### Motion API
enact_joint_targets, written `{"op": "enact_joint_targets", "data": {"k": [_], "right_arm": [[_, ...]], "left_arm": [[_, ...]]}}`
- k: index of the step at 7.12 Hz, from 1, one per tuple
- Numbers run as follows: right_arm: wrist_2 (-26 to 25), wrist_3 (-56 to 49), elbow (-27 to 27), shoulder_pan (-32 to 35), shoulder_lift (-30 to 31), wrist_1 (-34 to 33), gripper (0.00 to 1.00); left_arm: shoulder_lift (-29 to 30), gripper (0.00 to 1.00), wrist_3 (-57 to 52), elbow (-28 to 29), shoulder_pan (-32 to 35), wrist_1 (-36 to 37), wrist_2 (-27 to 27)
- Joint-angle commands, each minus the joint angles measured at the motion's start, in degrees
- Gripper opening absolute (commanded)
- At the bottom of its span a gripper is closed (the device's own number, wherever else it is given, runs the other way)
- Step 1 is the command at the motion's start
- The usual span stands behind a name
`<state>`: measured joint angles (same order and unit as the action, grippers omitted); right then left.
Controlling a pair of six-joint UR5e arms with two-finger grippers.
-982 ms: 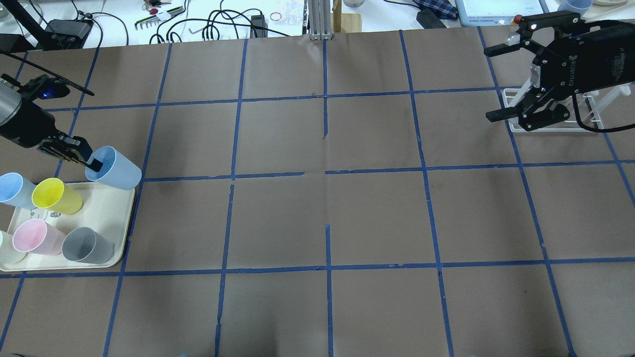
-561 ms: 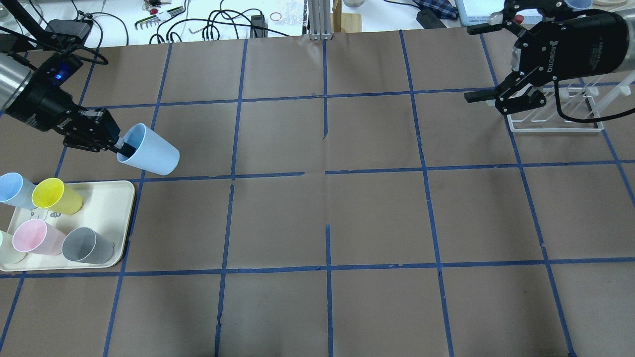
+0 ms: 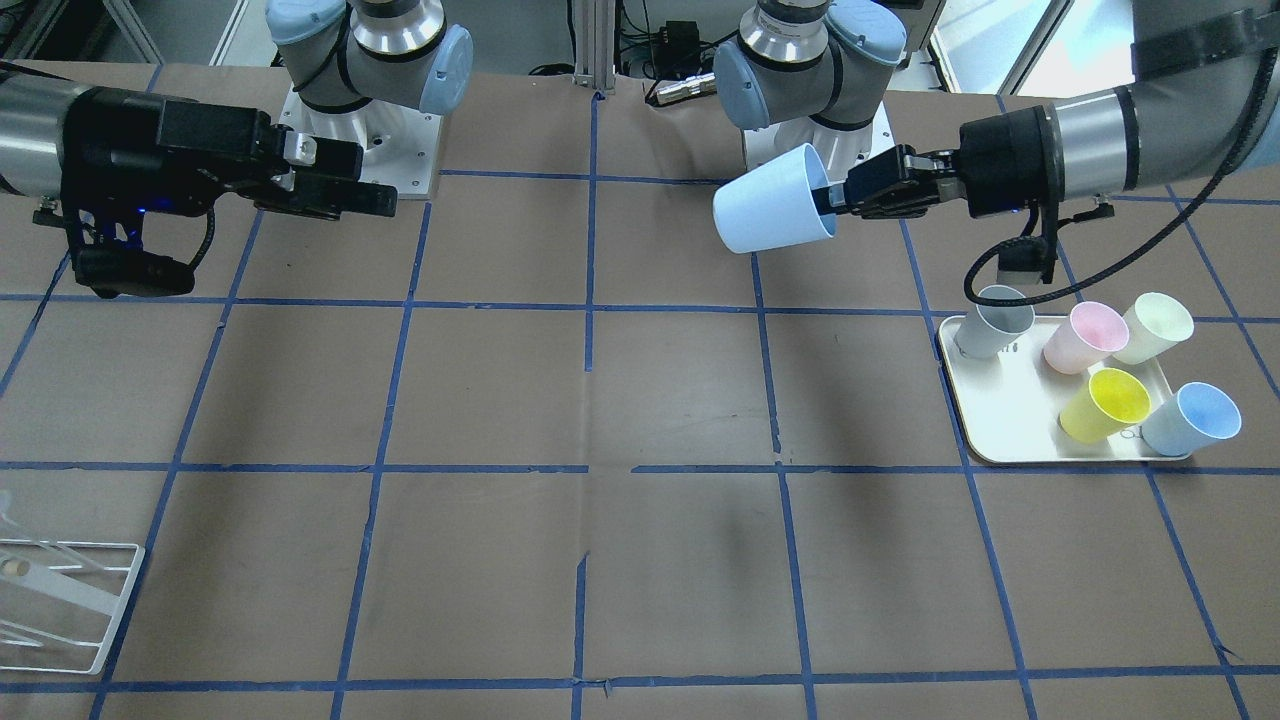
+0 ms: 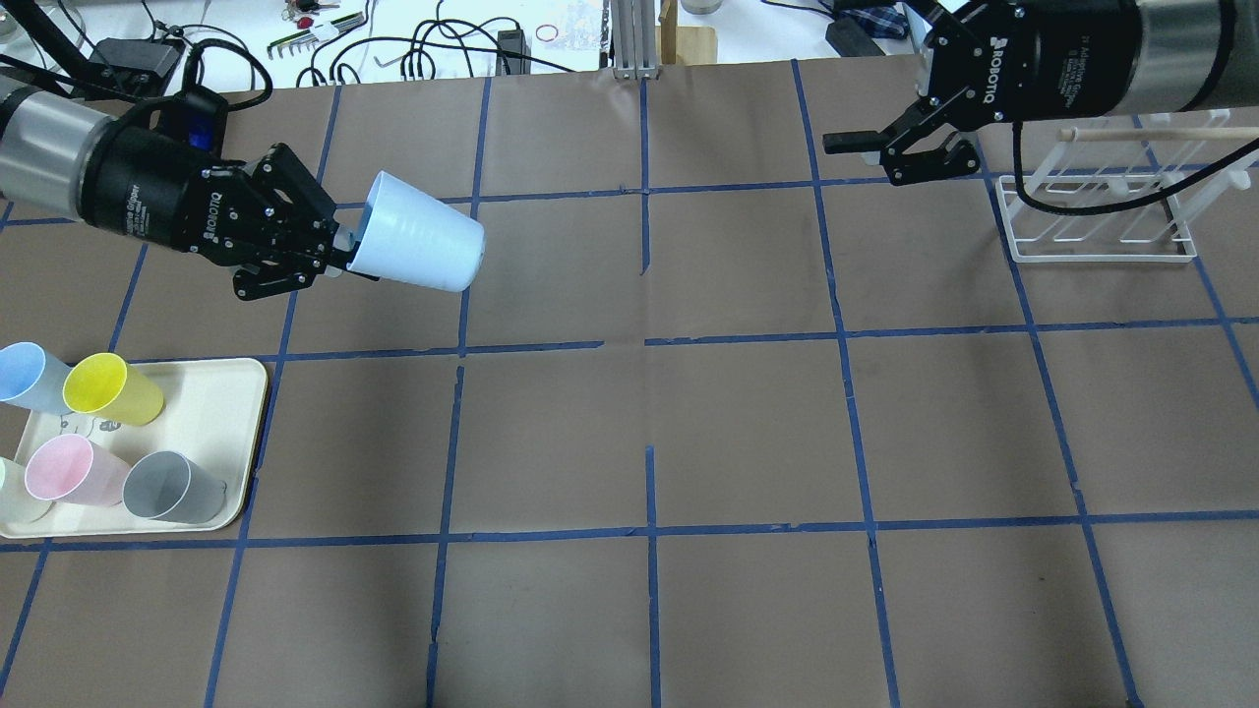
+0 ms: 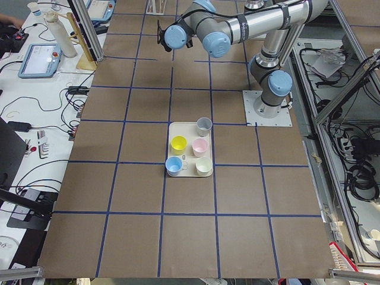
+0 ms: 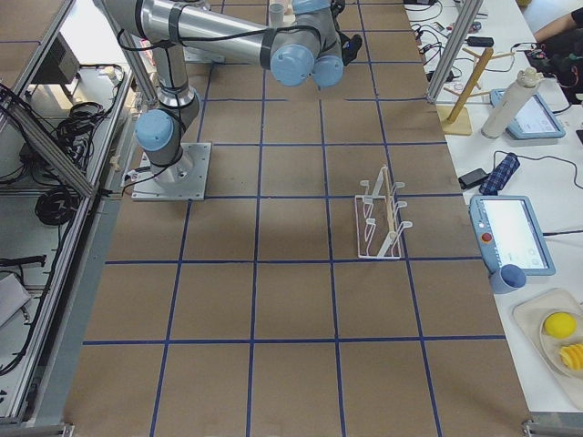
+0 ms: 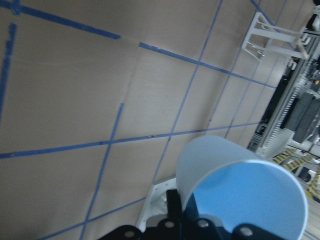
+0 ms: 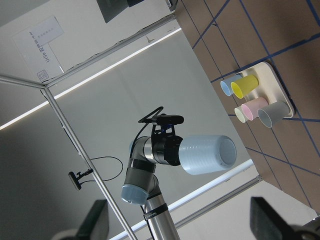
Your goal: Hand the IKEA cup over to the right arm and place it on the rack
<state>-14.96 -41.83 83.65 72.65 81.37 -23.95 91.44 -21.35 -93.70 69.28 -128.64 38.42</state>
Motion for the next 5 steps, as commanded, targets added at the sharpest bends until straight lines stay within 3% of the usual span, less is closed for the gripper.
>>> {"op": "enact_joint_targets", "data": {"k": [1,3,5], "right_arm": [[1.6,1.1,-0.1,1.2,0.8,0.2,1.0],[1.7,4.2,0.3,1.9,0.7,0.2,1.0],[1.5,4.0,0.8,3.0,0.8,0.1,1.0]], "left_arm": [[-0.5,0.0,0.2,-1.1,5.7,-6.0,-14.2],[0.3,0.0,0.3,-1.3,10.4,-6.2,-25.4],[1.2,0.0,0.0,-1.4,11.9,-6.0,-32.9]]}}
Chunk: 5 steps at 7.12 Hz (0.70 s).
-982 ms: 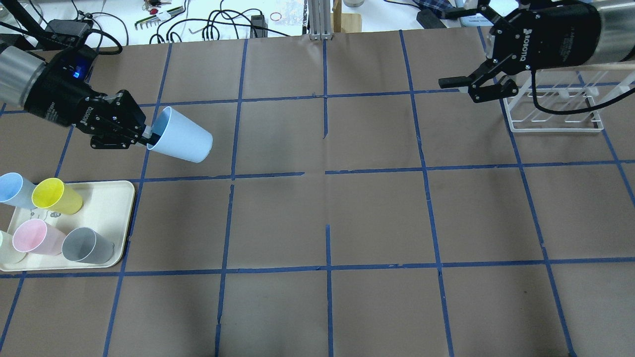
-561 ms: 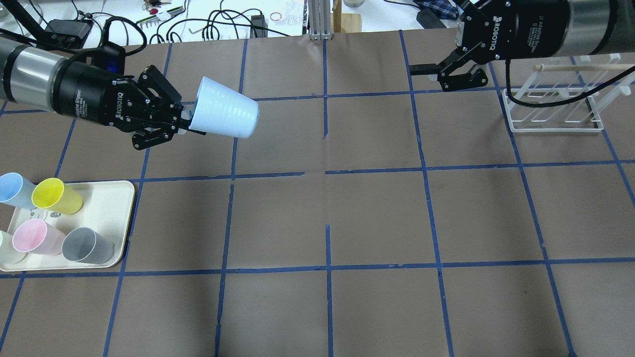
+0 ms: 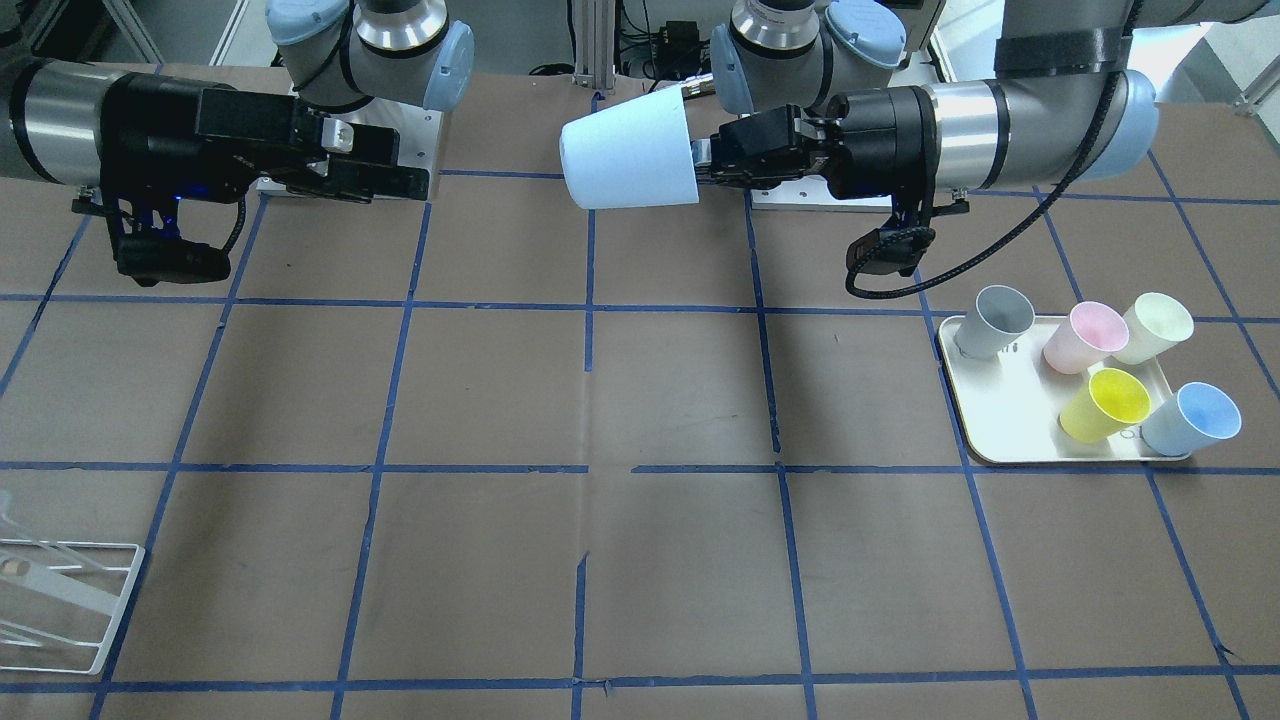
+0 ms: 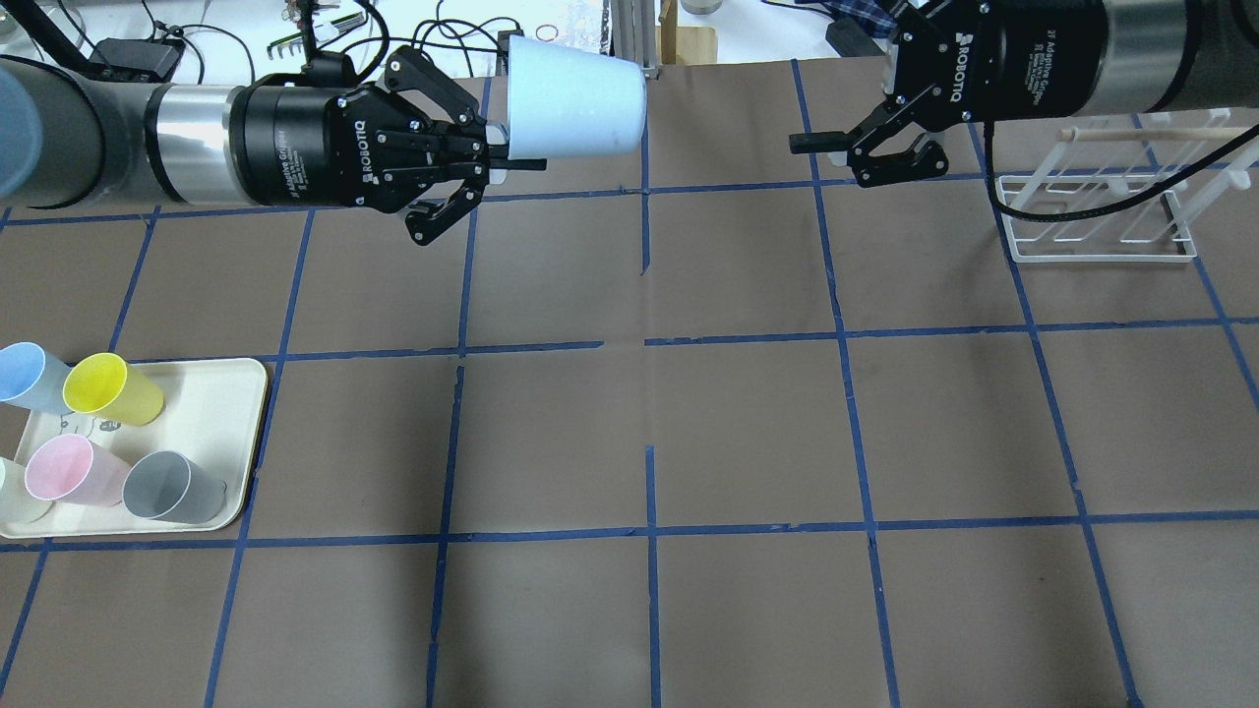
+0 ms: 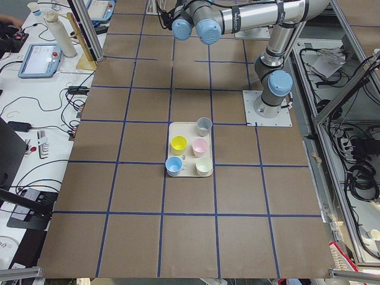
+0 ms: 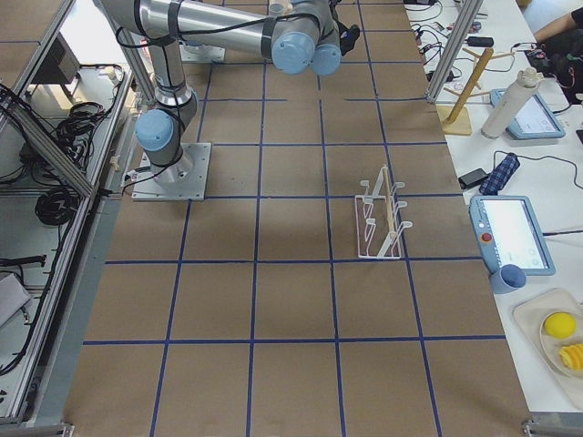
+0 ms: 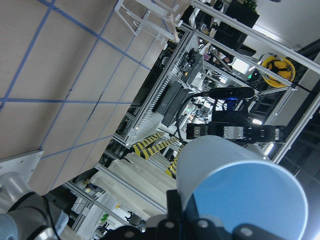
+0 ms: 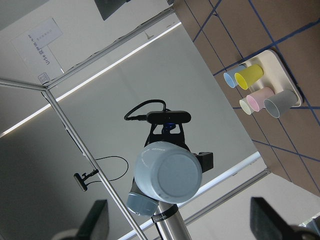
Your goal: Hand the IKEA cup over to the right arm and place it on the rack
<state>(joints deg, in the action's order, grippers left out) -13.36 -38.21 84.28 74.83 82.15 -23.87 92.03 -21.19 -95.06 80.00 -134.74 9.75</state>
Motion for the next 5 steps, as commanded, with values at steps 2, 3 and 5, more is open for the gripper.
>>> {"op": "enact_joint_targets", "data": {"k": [2,3,5], "right_arm": [[4.4,0.5,0.2,4.7,0.0,3.0,1.0],[8.1,0.7,0.2,6.2,-0.1,3.0,1.0],[11.2,6.5,-0.7,5.7,-0.2,2.4,1.0]], "left_arm": [[1.3,0.0,-0.3,0.0,7.0,1.6,-11.5],[1.7,0.0,-0.3,-0.2,7.2,2.5,-11.5],[1.7,0.0,-0.5,-0.3,7.3,2.5,-11.0]]}}
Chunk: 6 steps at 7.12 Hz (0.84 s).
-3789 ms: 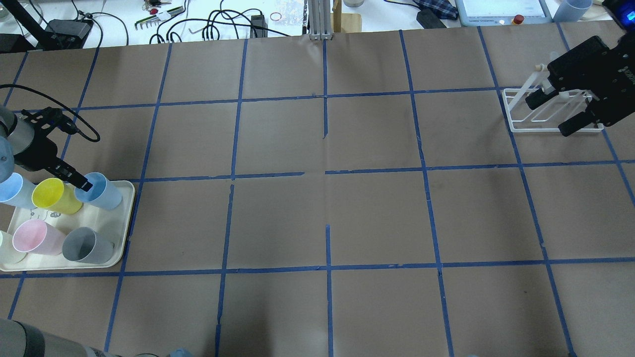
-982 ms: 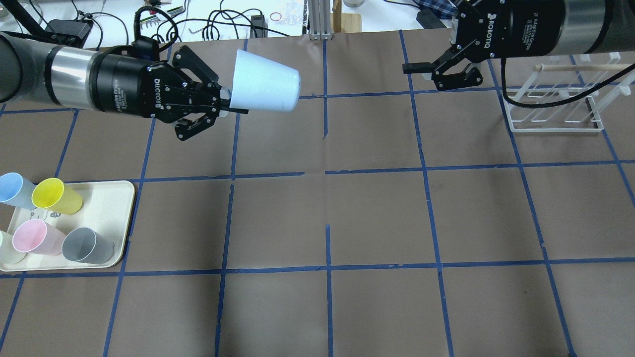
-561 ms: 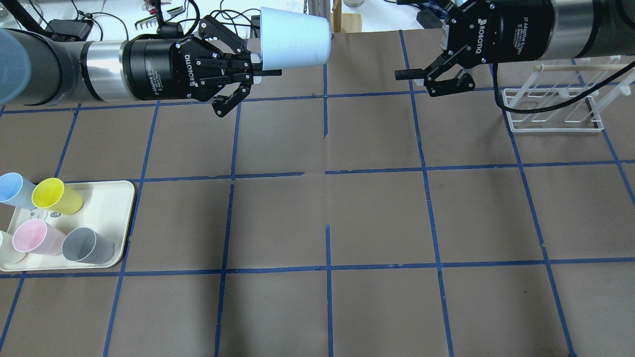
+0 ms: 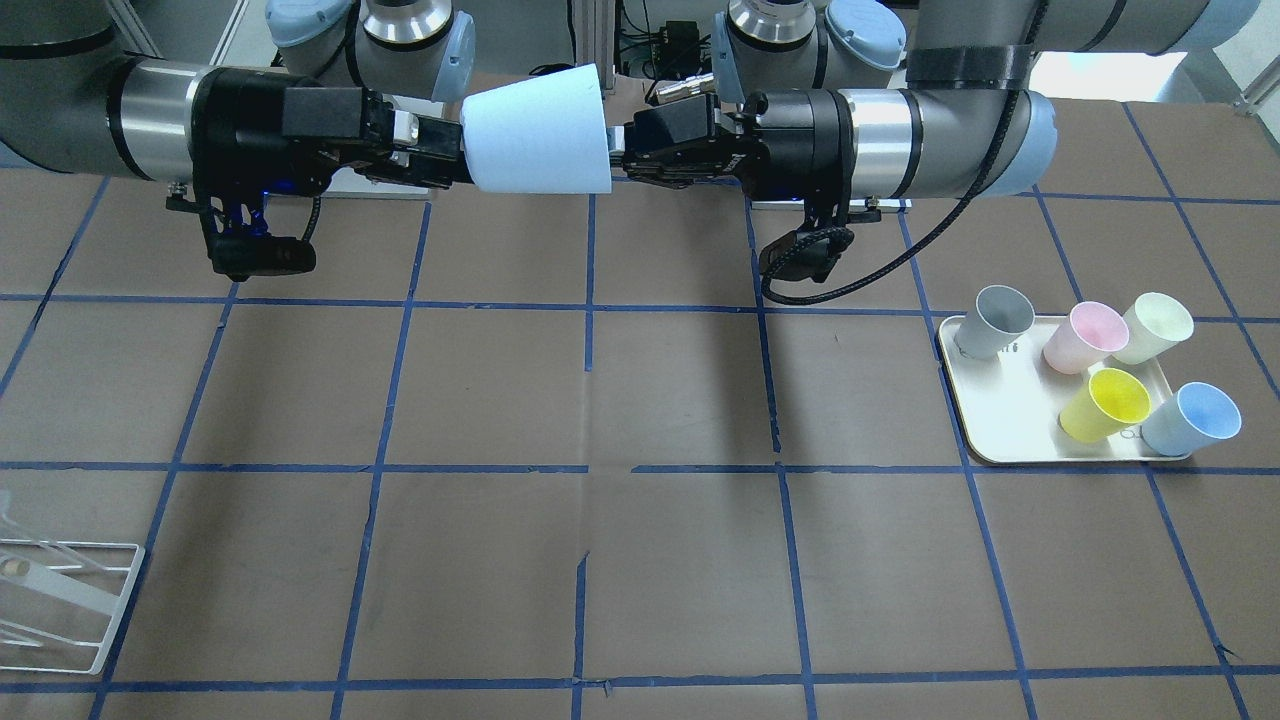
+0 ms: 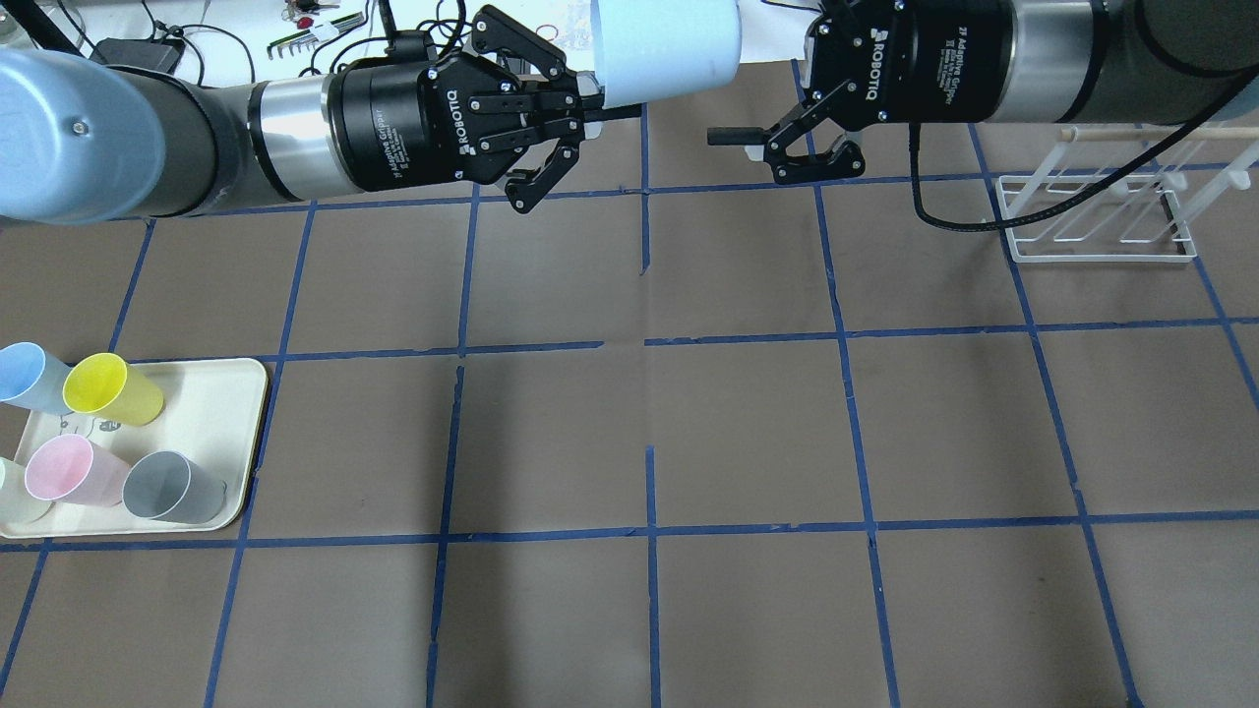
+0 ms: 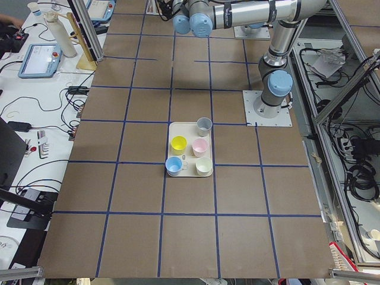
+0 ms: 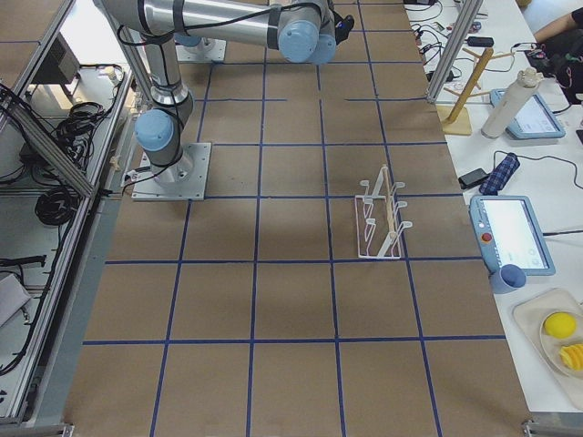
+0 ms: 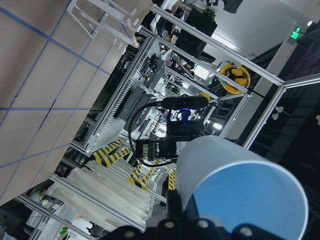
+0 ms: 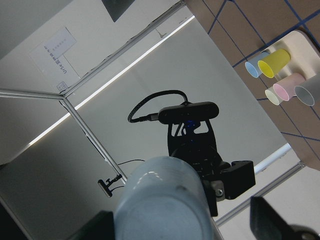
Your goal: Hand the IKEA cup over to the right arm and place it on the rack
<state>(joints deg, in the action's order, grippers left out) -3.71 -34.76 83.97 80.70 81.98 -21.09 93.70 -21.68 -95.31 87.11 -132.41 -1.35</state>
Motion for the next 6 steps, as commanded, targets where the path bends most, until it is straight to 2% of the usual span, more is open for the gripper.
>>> {"op": "enact_joint_targets", "data": {"k": [1,4,5,6], "right_arm": [[1.5,3.0,-0.4,-0.1,-0.1,-0.4,1.0],[1.3,2.6,-0.1,0.3,0.2,0.1,1.0],[1.3,2.8,-0.1,0.3,0.1,0.0,0.93],[1.1,2.7,0.0,0.3,0.1,0.1,0.78]], "left_arm": [[0.2,0.0,-0.1,0.0,0.2,0.1,0.2],[-0.2,0.0,0.1,-1.4,0.2,0.2,-0.1],[-0.4,0.0,0.1,-1.4,0.2,0.2,-0.1],[-0.2,0.0,0.0,-1.5,0.2,0.3,-0.1]]}}
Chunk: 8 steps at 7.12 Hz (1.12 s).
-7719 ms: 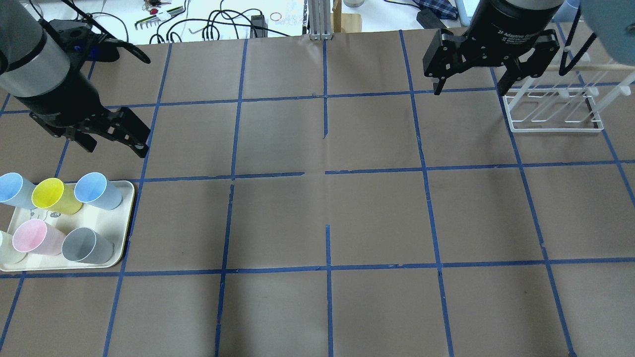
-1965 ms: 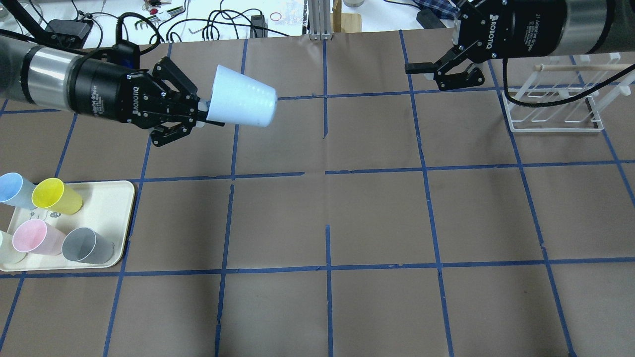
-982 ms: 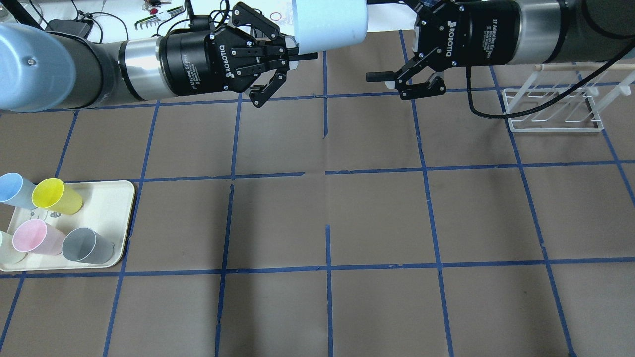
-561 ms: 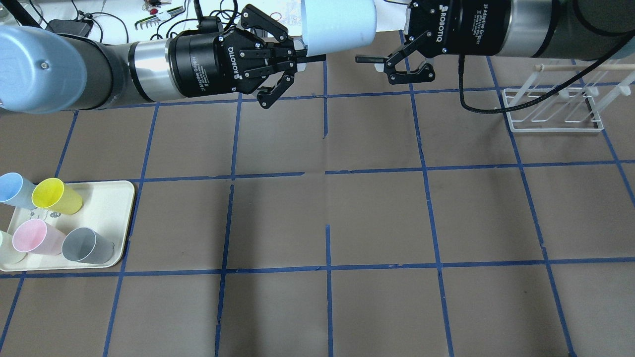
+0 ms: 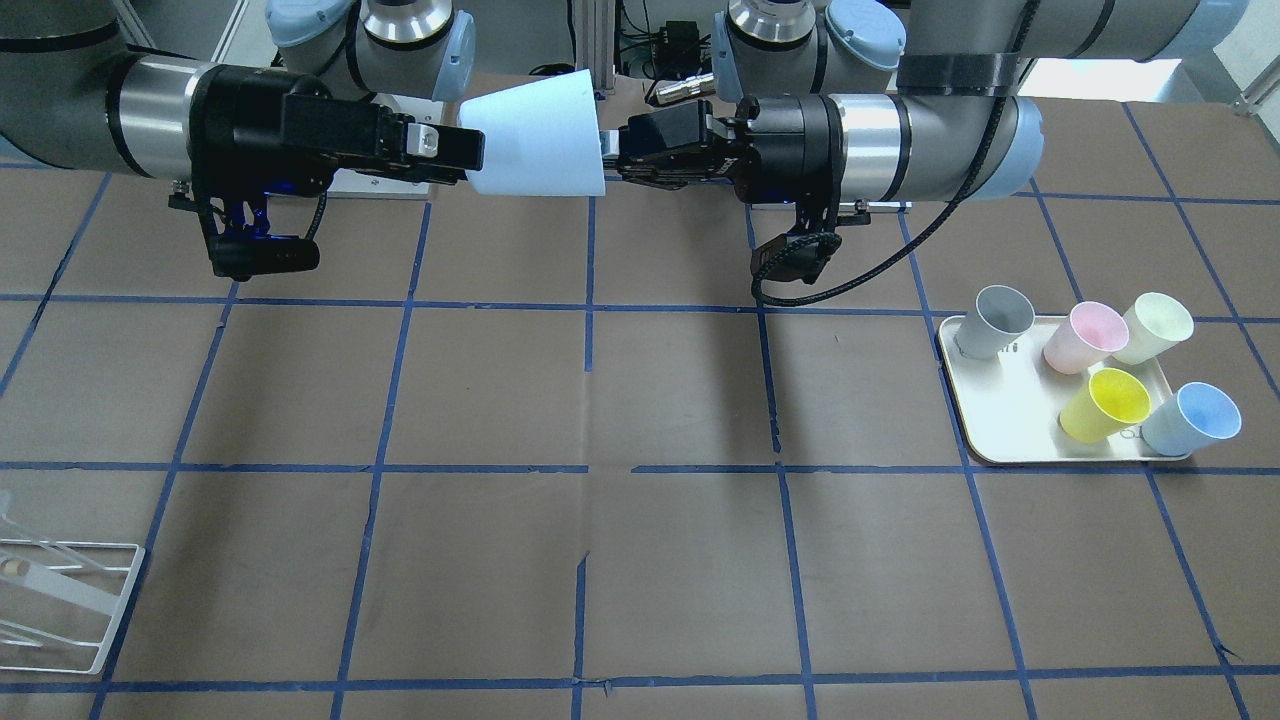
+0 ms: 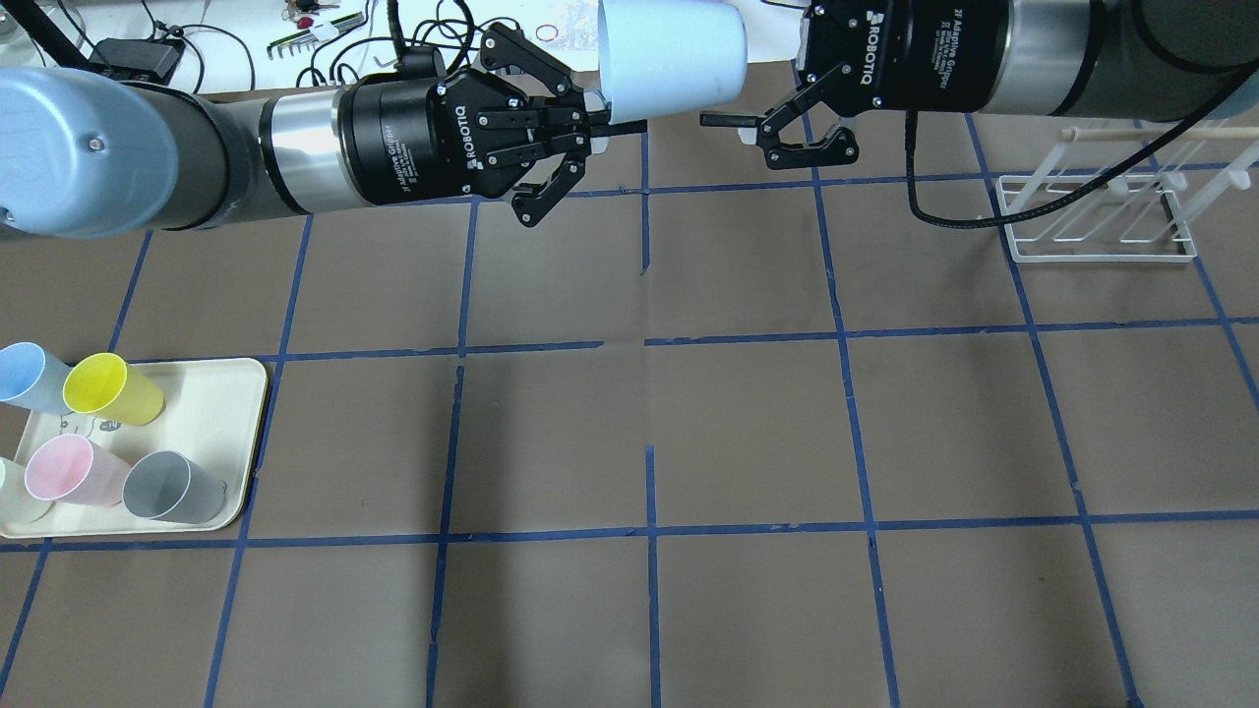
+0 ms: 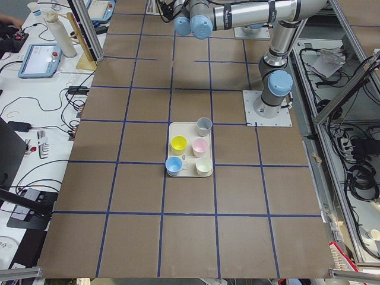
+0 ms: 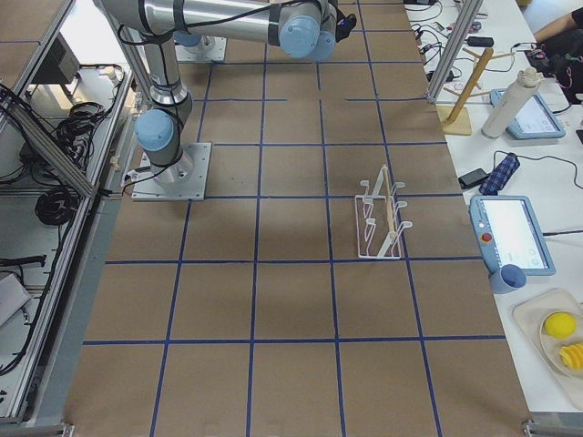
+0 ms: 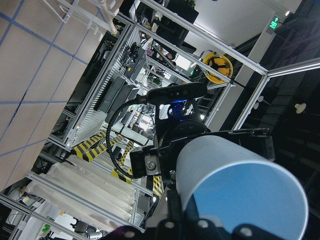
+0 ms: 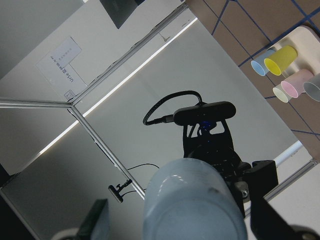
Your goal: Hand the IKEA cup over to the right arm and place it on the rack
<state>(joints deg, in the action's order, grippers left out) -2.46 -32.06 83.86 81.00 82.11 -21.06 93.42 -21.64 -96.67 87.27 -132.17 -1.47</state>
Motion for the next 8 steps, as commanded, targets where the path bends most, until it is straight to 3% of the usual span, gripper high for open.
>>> {"op": "enact_joint_targets", "data": {"k": [1,4,5,6,7,8], "right_arm": [[-0.3,0.0,0.1,0.0,-0.1,0.0,0.72],[-0.5,0.4,0.0,-0.1,-0.2,0.0,0.57],[-0.5,0.6,0.0,-0.1,-0.2,-0.1,0.54],[-0.5,0.7,-0.1,-0.1,-0.2,-0.3,0.51],[-0.5,0.7,-0.1,-0.2,-0.3,-0.4,0.49],[-0.5,0.8,-0.2,-0.3,-0.3,-0.4,0.48]], "left_arm": [[0.2,0.0,-0.1,-0.1,0.0,0.2,-0.1],[0.2,0.0,0.0,0.0,-0.1,0.5,-0.1],[0.1,0.57,0.5,-0.1,-0.1,1.1,0.1],[0.1,0.84,1.3,0.0,-0.1,1.0,0.2],[-0.3,1.0,3.3,0.4,-0.5,1.2,0.3],[-0.7,1.0,3.8,0.5,-1.9,1.2,0.7]]}}
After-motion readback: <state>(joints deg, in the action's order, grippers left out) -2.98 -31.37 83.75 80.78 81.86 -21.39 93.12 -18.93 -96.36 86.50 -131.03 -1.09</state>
